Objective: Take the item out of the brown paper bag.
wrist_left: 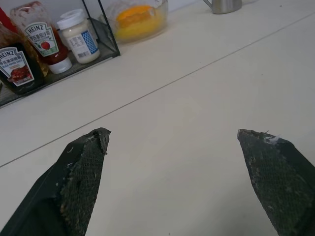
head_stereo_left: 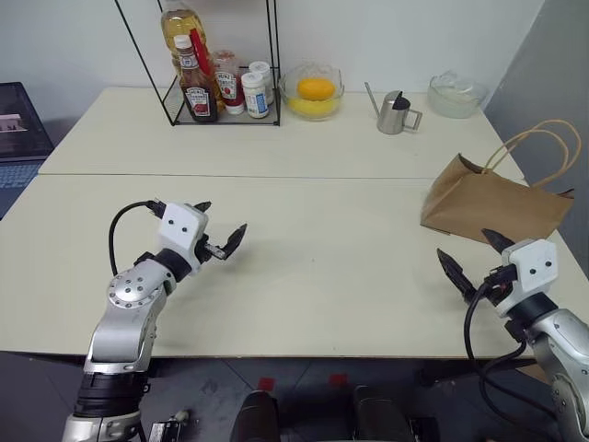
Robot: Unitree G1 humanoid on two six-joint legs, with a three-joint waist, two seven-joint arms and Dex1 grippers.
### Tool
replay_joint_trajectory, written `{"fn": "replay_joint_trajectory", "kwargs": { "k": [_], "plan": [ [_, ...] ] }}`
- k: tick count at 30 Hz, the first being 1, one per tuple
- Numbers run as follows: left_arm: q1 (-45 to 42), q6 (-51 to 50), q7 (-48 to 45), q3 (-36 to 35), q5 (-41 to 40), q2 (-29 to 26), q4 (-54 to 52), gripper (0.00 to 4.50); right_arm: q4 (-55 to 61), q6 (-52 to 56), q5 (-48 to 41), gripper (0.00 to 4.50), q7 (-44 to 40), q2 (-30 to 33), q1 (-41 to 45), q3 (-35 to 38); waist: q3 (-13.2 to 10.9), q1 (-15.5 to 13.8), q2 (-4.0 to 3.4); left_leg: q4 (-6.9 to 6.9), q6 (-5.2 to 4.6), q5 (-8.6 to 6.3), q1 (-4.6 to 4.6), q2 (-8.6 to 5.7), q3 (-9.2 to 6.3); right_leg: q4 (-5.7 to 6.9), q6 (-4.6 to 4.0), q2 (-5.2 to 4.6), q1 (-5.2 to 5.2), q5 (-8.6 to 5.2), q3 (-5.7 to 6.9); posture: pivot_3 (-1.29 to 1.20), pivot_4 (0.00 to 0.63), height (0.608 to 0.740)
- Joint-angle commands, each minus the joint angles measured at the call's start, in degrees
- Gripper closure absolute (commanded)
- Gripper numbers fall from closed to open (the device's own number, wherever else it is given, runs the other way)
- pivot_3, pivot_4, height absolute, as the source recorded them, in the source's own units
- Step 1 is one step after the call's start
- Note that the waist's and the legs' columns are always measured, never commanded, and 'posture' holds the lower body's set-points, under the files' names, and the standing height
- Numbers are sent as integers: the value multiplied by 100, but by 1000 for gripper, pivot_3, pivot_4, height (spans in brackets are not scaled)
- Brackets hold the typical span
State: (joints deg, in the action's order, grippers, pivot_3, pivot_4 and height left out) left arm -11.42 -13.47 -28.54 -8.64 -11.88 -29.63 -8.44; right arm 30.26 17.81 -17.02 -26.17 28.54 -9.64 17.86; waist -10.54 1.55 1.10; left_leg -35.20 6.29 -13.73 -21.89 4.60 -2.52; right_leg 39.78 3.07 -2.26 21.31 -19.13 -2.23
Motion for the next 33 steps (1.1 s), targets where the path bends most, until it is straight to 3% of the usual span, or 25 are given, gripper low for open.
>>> {"fn": "replay_joint_trajectory", "kwargs": {
  "k": [1, 26, 33],
  "plan": [
    [-17, -15, -68, -131, -242, 47, -239, 70, 102, -129, -70, 0, -44, 25, 14, 105, 0, 0, 0, 0, 0, 0, 0, 0, 0, 0, 0, 0, 0, 0, 0, 0, 150, 740],
    [-505, -237, -95, 98, -58, -28, -229, 70, 606, 305, -61, 0, 61, 76, -247, 279, 0, -1, 0, 0, 0, 0, 0, 0, 0, 0, 0, 1, 0, 0, -1, 0, 150, 740],
    [-617, -210, -777, 87, -688, -82, -488, 70, 502, 163, -16, 0, 12, 40, -338, 341, 0, 0, 0, 0, 0, 0, 0, 0, 0, 0, 0, 1, 0, 0, -1, 0, 150, 740]
  ]
}}
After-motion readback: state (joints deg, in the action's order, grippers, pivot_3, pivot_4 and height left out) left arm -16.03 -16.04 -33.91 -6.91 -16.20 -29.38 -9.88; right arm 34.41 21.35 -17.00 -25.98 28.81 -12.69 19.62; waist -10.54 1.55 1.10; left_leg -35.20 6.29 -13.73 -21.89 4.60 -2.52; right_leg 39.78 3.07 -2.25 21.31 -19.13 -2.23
